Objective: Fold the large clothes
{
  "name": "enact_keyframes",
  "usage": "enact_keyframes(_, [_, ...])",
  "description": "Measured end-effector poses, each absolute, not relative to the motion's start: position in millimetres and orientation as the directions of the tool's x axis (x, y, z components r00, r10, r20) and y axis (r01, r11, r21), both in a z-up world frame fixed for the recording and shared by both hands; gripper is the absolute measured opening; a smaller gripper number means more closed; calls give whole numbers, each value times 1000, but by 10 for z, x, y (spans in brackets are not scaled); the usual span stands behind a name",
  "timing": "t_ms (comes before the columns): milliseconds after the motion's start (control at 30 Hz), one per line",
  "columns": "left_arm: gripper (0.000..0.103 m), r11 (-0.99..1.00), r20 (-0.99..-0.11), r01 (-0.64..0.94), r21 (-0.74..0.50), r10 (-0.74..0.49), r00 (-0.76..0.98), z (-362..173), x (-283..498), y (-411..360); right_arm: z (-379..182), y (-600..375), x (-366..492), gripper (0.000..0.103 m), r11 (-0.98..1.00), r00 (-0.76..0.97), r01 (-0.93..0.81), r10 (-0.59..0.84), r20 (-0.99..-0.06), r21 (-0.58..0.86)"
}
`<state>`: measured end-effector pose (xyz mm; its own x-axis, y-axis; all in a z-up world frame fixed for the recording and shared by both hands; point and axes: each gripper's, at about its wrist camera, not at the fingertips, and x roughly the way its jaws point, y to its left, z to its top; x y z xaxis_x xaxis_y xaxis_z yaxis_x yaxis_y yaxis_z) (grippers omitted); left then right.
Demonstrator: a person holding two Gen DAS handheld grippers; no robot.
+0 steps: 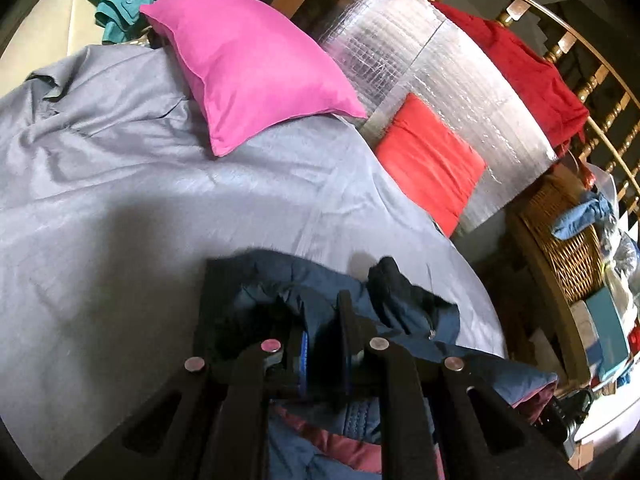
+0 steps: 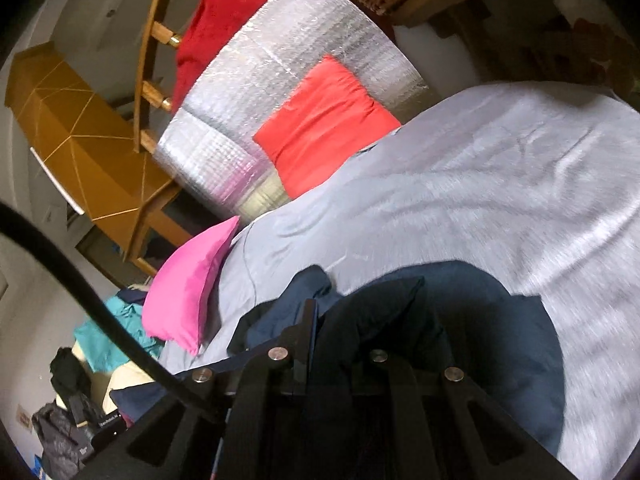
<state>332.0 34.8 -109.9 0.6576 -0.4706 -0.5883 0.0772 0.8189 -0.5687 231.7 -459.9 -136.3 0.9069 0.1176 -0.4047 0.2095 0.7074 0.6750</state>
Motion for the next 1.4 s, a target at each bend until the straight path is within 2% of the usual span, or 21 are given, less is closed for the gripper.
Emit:
enact_keyframes(100, [14, 823, -595, 65, -564, -460, 659, -1164, 3467, 261, -1445, -4701, 2486, 10, 681, 899, 235, 118, -421, 693])
enact_keyframes(233, [18, 839, -650, 24, -544, -439, 621, -1286, 3668, 165, -1596, -4832, 2664, 15, 622, 875, 279, 150, -461, 732])
enact_keyframes(300, [33, 793, -641, -4, -609, -489, 592, -1337, 3761, 219, -1642, -4877, 2724, 25, 599, 864, 291, 170, -474, 746])
enact_keyframes(333, [48, 763, -622, -4, -646, -522, 584, -1350, 3780, 244, -1654, -4895, 2743, 29, 586, 864, 287, 184, -469, 758])
enact_keyframes(367, [59, 732, -595, -4, -681, -551, 585, -1345, 3781, 272, -1654, -4914, 2746, 39, 570, 870, 270, 202, -450, 776])
enact_keyframes(400, [64, 703, -563, -6, -711, -565, 603, -1318, 3762, 308, -1645, -4922, 2735, 52, 560, 878, 251, 212, -429, 790])
enact_keyframes(433, [80, 683, -531, -14, -731, -555, 640, -1263, 3720, 363, -1621, -4929, 2714, 58, 545, 891, 223, 222, -396, 808])
enact_keyframes(467, [91, 670, -503, -18, -742, -539, 676, -1197, 3675, 415, -1596, -4934, 2680, 69, 531, 904, 195, 229, -361, 825])
enact_keyframes(500, [91, 647, -455, 0, -763, -536, 711, -1126, 3623, 471, -1556, -4930, 2643, 76, 520, 917, 170, 228, -328, 837])
enact_keyframes(600, [93, 592, -372, 37, -805, -552, 746, -1009, 3517, 573, -1409, -4880, 2533, 77, 555, 931, 154, 195, -308, 817])
enact_keyframes(700, [93, 623, -399, 28, -781, -533, 746, -965, 3444, 576, -1264, -4851, 2394, 77, 602, 944, 151, 148, -295, 784])
enact_keyframes(833, [93, 721, -501, -26, -692, -454, 737, -977, 3391, 527, -1059, -4824, 2142, 77, 631, 967, 118, 101, -232, 767])
enact_keyframes(933, [93, 781, -576, -82, -619, -380, 724, -1024, 3347, 491, -1002, -4672, 2198, 75, 693, 947, 139, 117, -300, 708])
enact_keyframes(1000, [93, 821, -624, -115, -560, -326, 710, -1072, 3323, 451, -1003, -4488, 2339, 58, 745, 916, 148, 145, -375, 650])
enact_keyframes(1067, [93, 857, -678, -154, -492, -267, 685, -1116, 3327, 407, -981, -4254, 2495, 53, 804, 881, 152, 154, -448, 575])
enact_keyframes(1233, [93, 920, -761, -240, -309, -88, 643, -1215, 3339, 349, -950, -3586, 2899, 53, 899, 794, 91, 194, -576, 428])
enact_keyframes(1400, [93, 947, -794, -220, -233, -54, 605, -1307, 3420, 313, -1202, -3145, 3594, 53, 962, 657, 137, 91, -748, 237])
